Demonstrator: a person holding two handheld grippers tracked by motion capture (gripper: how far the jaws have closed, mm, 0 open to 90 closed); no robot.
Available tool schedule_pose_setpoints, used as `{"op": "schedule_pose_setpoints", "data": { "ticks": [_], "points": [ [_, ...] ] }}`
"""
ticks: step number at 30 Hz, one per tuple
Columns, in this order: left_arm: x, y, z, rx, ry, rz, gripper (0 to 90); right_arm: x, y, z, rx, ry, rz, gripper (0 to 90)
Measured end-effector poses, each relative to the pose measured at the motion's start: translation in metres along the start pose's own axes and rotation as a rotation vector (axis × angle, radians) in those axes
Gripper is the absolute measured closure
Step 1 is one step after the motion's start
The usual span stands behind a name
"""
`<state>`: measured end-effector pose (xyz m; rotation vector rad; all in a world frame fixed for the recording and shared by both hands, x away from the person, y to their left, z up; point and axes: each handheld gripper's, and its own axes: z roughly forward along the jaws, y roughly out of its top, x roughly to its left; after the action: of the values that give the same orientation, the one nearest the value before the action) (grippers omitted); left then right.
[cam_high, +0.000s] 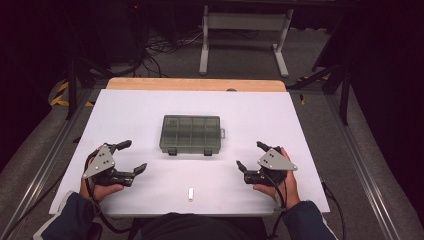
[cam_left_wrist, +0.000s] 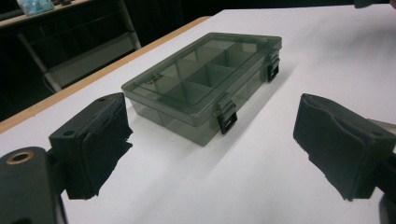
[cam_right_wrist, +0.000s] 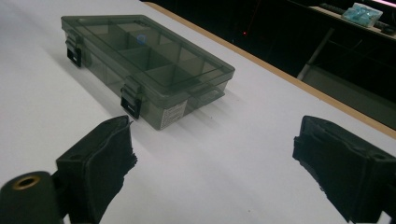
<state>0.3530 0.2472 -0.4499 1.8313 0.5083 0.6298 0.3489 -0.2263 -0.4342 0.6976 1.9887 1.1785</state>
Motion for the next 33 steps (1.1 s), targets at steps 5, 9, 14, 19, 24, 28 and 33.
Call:
{"op": "schedule_pose_setpoints", "data": {
  "ticks": [5, 9, 14, 19, 24, 28, 33],
  "points": [
    [-0.002, -0.003, 0.003, 0.033, -0.014, 0.017, 12.5, 0.003, 0.0, 0.006, 0.008, 0.019, -0.01, 11.6],
    [0.001, -0.004, 0.007, 0.039, -0.022, 0.01, 12.4, 0.002, 0.0, 0.013, 0.02, 0.031, -0.007, 12.0],
    [0.005, -0.005, 0.014, 0.052, -0.029, 0.014, 12.6, 0.0, 0.001, 0.021, 0.026, 0.051, -0.001, 12.1],
    [0.008, -0.002, 0.019, 0.058, -0.024, 0.017, 12.4, -0.002, 0.004, 0.027, 0.028, 0.06, 0.0, 12.2],
    [0.016, 0.001, 0.026, 0.057, -0.022, 0.001, 12.9, -0.005, 0.01, 0.035, 0.017, 0.076, 0.012, 12.9],
    [0.022, 0.005, 0.036, 0.067, -0.02, 0.005, 13.2, -0.007, 0.017, 0.045, 0.015, 0.08, 0.0, 13.1],
    [0.027, 0.01, 0.046, 0.067, -0.026, 0.012, 13.7, -0.012, 0.026, 0.06, 0.02, 0.093, 0.012, 12.8]
  ]
}}
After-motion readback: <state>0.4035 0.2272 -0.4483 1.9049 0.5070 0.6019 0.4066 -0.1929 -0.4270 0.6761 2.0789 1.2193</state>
